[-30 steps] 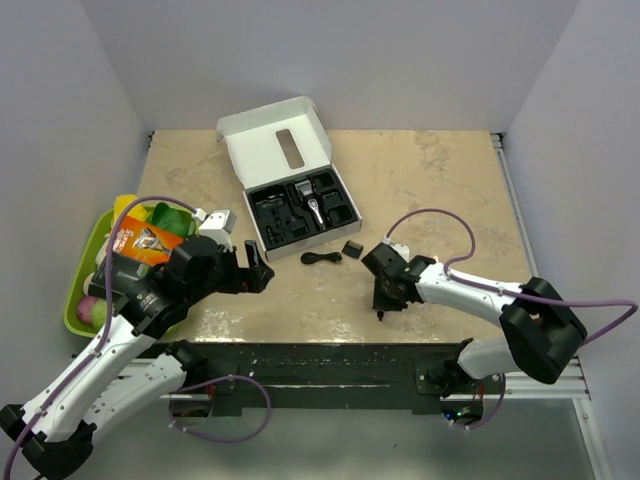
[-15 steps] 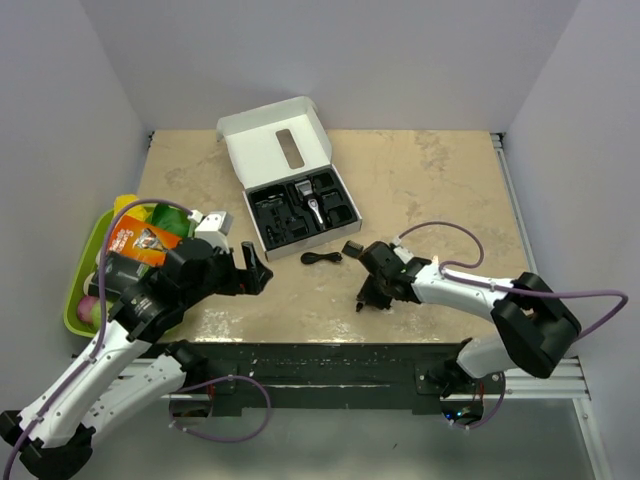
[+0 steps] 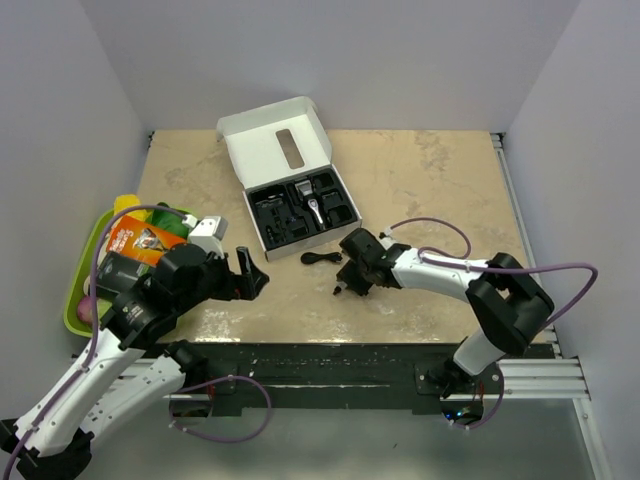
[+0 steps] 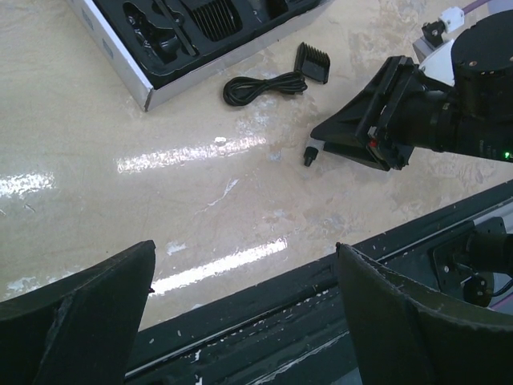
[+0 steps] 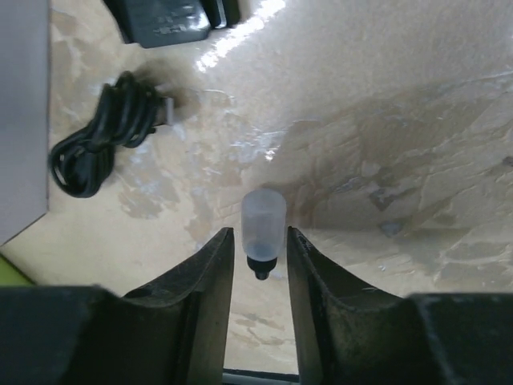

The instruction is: Sort the hair-cutting tools

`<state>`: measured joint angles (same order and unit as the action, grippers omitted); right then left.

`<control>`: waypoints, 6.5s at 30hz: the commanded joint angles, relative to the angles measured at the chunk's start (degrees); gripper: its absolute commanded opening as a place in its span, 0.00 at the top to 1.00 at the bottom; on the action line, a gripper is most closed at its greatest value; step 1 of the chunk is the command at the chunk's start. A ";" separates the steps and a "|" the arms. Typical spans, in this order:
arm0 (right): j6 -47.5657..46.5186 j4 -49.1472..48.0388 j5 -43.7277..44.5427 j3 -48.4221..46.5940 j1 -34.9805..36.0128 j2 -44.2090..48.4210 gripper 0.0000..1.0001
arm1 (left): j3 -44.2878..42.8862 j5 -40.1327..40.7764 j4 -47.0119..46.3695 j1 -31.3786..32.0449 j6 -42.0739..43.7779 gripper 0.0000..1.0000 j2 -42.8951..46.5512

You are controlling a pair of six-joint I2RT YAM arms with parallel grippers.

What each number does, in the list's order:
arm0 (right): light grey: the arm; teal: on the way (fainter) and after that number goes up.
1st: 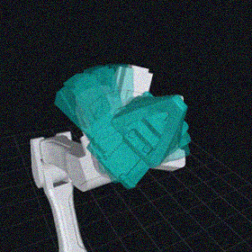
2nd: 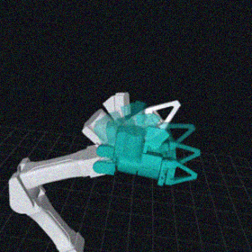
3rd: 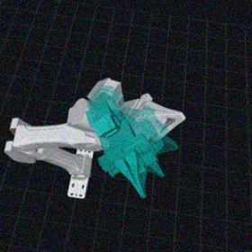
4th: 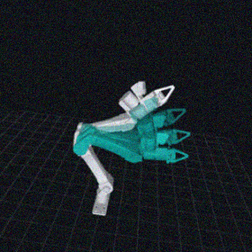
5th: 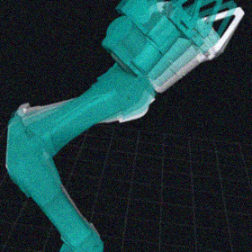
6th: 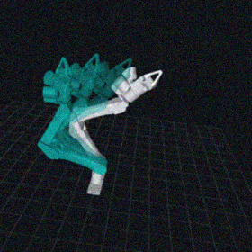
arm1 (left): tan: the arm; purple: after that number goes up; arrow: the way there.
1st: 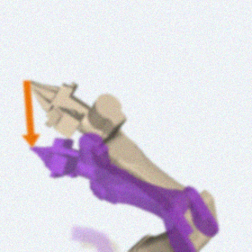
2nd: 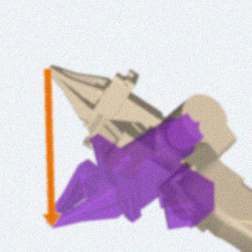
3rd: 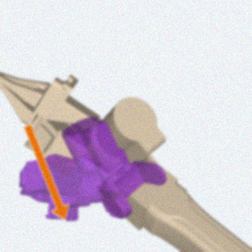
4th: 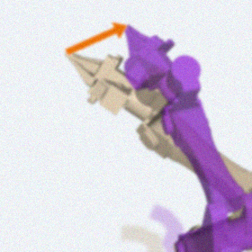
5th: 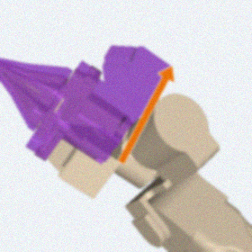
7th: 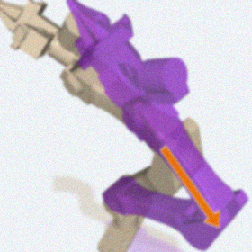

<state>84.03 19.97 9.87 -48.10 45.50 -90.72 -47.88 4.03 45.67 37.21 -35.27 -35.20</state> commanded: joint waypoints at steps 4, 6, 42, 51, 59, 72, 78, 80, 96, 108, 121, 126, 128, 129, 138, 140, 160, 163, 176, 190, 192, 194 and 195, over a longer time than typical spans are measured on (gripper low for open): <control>-3.58 7.88 6.39 -6.74 2.05 6.85 0.54 | -0.99 -0.87 0.47 0.14 1.34 0.02 0.84; -7.54 10.08 6.74 -9.99 2.32 8.01 0.53 | -1.08 -0.61 0.74 0.14 1.34 0.02 0.75; -63.48 7.37 2.44 -5.17 6.80 8.88 0.91 | -0.11 1.15 2.32 0.14 -2.70 0.02 1.89; -57.76 2.90 -0.72 2.30 7.33 9.52 1.00 | 0.59 1.42 2.23 0.14 -2.18 0.02 1.89; -55.47 -2.47 -1.34 4.85 8.03 4.50 1.00 | 1.03 1.77 1.70 0.14 -1.82 0.02 1.36; -52.83 -5.99 2.60 1.52 8.47 -2.26 1.00 | 0.77 2.30 2.23 0.14 -1.30 0.02 0.75; -49.50 -6.34 7.70 -1.12 8.47 -6.31 1.00 | 0.68 2.47 2.41 0.14 -1.03 0.02 0.57; -48.79 -6.17 9.63 -1.47 8.47 -8.15 1.00 | 0.68 2.47 2.58 0.14 -1.03 0.02 0.48; -42.37 -4.67 20.45 -1.65 5.13 -12.47 0.96 | 1.03 2.65 2.49 0.14 -1.03 0.02 -0.31; -42.72 -4.15 20.98 -6.65 1.88 -16.34 1.00 | 1.91 2.03 -0.49 0.14 -1.21 0.02 -1.97; -51.77 4.72 22.47 -13.69 1.97 7.20 0.49 | 3.05 -5.26 -7.96 1.54 -5.95 0.15 -10.50; -52.30 8.42 25.82 -15.36 0.40 15.91 0.28 | 5.42 -4.12 -13.49 5.32 -11.30 0.21 -15.14; -52.65 7.90 21.88 -14.84 -1.89 18.73 0.30 | 5.95 -2.20 -14.99 8.39 -13.93 0.23 -17.70; -53.09 7.20 19.25 -14.40 -4.60 19.34 0.31 | 5.87 -1.23 -16.04 9.53 -15.08 0.24 -20.41; -52.13 13.70 20.00 -16.43 -7.09 16.62 0.30 | -2.91 11.25 -15.62 21.49 -30.99 0.36 -41.84; -52.04 12.12 22.20 -14.58 -7.17 18.81 0.28 | -7.74 12.48 -13.43 22.29 -33.27 0.37 -45.38; -49.49 13.26 28.72 -8.51 -8.84 21.81 0.20 | -32.10 14.07 -7.09 23.96 -46.29 0.45 -70.70; -49.75 12.12 27.49 -6.93 -10.42 22.78 0.19 | -32.45 13.99 -6.91 23.96 -47.87 0.45 -72.02; -52.30 7.46 21.86 -2.79 -14.82 24.98 0.19 | -38.43 15.66 -4.71 22.21 -50.43 0.45 -78.88; -53.53 4.91 19.49 -1.39 -15.44 24.36 0.19 | -40.89 15.31 -3.57 20.09 -48.58 0.48 -83.01; -53.62 4.64 19.23 -1.30 -15.52 24.10 0.19 | -40.89 15.04 -3.48 20.09 -48.58 0.50 -83.36; -53.53 4.56 18.96 -1.30 -15.61 23.83 0.19 | -40.89 15.13 -3.31 20.09 -48.49 0.51 -83.54; -53.53 4.56 18.79 -1.30 -15.53 23.75 0.19 | -40.72 15.13 -3.31 20.09 -48.49 0.53 -83.63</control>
<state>31.03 26.61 28.93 -49.71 30.28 -67.22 -86.72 17.80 41.63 57.39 -83.50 -118.30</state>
